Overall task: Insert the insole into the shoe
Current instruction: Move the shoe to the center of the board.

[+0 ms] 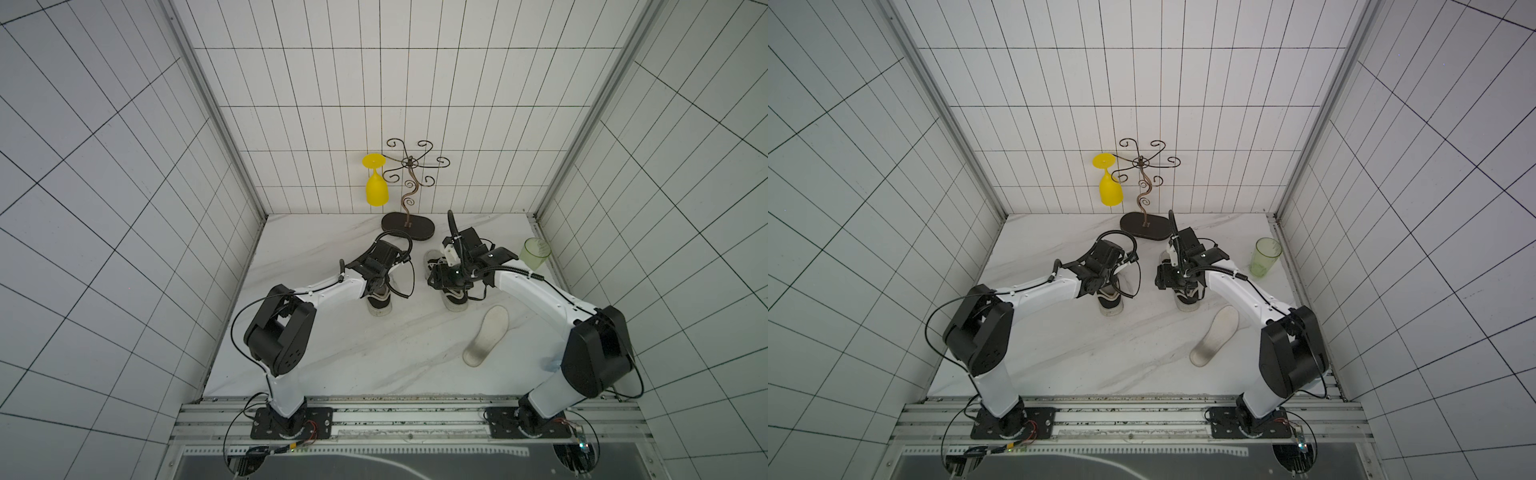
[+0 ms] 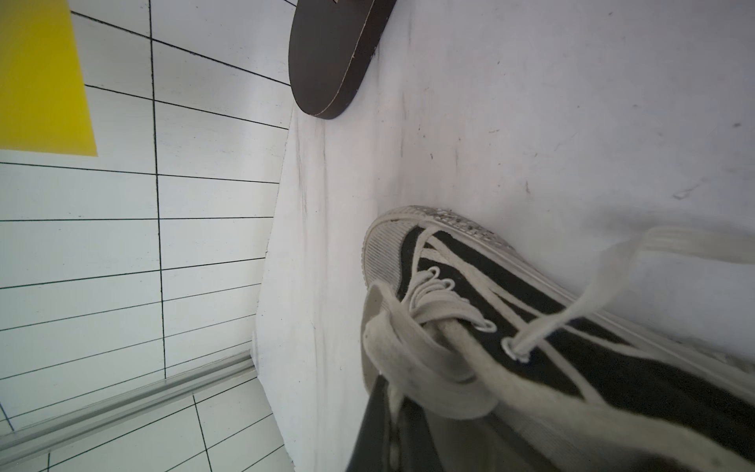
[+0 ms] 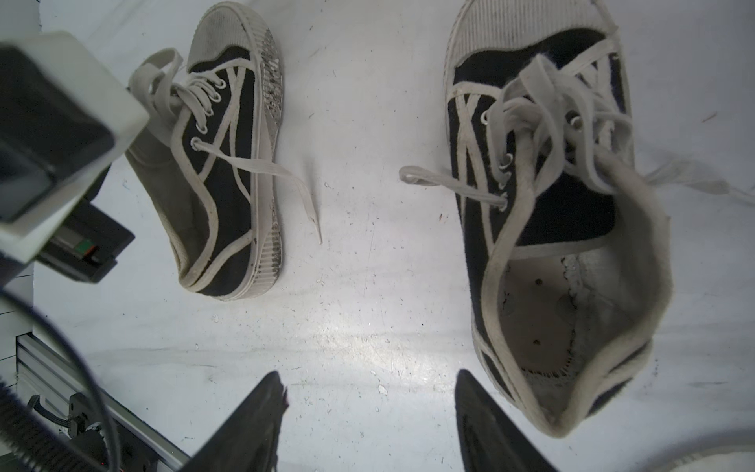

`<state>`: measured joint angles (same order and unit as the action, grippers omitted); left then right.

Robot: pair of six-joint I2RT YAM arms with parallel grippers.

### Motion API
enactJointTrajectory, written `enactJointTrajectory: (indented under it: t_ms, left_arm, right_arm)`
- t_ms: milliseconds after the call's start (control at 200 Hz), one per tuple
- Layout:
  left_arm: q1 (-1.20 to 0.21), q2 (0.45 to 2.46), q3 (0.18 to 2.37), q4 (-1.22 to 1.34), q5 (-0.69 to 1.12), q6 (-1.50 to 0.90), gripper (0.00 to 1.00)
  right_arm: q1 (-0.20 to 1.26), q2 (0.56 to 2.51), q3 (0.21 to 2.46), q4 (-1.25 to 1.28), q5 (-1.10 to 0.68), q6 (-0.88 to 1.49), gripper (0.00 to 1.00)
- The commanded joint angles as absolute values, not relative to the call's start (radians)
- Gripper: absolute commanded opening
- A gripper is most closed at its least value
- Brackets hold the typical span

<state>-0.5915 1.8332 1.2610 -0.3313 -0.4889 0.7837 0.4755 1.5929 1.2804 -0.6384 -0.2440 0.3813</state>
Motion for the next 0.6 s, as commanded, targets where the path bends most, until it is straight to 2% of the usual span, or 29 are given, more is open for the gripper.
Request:
enactJointTrajectory:
  t_ms: [0,290,465,595]
  left_arm:
    - [-0.562,1.877,1.333,-0.265,-0.498,0.903,0.0]
    - [-0.533,1.934,1.375,-0.186,-0.44,0.975,0.0]
    - [-0.533,1.924,1.421,-0.227,-0.433,0.896,0.32]
    - [-0.535,1.871,1.446,-0.258,-0.479,0.826,0.47]
  right_arm:
    - [0.462,1.58,1.241,-0.659,-0.248,0.368,0.67]
    - [0.453,1.604,1.249,-0.657,-0.247,0.368,0.67]
    - [0.438,1.612,1.267,-0.659,-0.233,0.365,0.67]
    - [0.422,1.605,1.275,-0.662,-0.218,0.352,0.67]
